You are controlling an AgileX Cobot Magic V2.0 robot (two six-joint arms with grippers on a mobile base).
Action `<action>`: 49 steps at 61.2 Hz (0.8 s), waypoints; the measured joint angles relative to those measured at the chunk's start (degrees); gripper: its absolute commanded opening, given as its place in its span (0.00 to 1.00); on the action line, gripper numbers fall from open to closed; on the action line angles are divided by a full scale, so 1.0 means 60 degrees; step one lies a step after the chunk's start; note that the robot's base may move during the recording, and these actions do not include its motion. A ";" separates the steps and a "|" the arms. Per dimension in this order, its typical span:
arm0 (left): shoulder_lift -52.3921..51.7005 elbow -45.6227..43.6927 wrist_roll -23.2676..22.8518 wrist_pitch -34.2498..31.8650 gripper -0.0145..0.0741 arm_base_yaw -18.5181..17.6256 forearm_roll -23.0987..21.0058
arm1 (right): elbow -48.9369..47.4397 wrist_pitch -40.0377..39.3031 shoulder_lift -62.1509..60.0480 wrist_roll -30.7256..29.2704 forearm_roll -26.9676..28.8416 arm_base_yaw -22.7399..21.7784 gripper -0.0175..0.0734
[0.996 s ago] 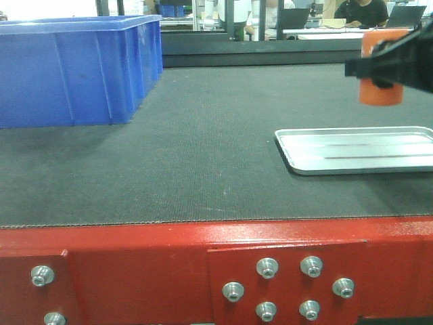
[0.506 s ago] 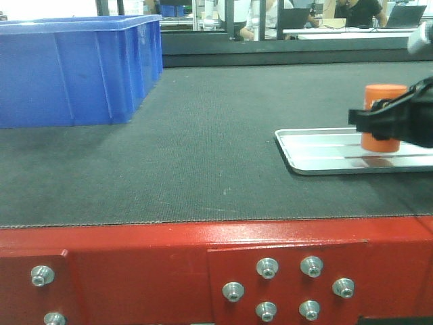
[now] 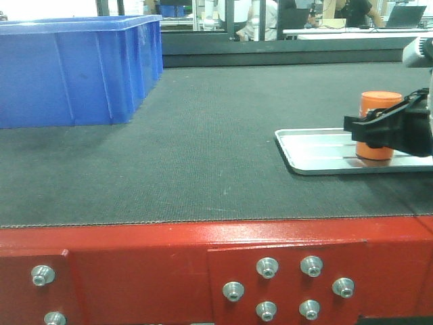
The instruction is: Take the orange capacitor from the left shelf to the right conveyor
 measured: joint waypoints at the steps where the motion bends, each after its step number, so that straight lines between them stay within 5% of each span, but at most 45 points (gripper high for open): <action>1: 0.0000 0.0000 0.0000 0.0000 0.02 0.0000 0.0000 | 0.0000 0.0101 0.0000 0.0000 0.0000 0.0000 0.90; 19: 0.0000 0.0000 0.0000 0.0000 0.02 0.0000 0.0000 | 0.0000 0.2153 -0.1057 0.0000 0.0000 0.0000 0.88; 37: 0.0000 0.0000 0.0000 0.0000 0.02 0.0000 0.0000 | 0.0000 0.5564 -0.4701 0.0393 0.0000 0.0000 0.86; 49: 0.0000 0.0000 0.0000 0.0000 0.02 0.0000 0.0000 | 0.0049 0.8193 -0.7343 0.0865 0.0000 0.0000 0.56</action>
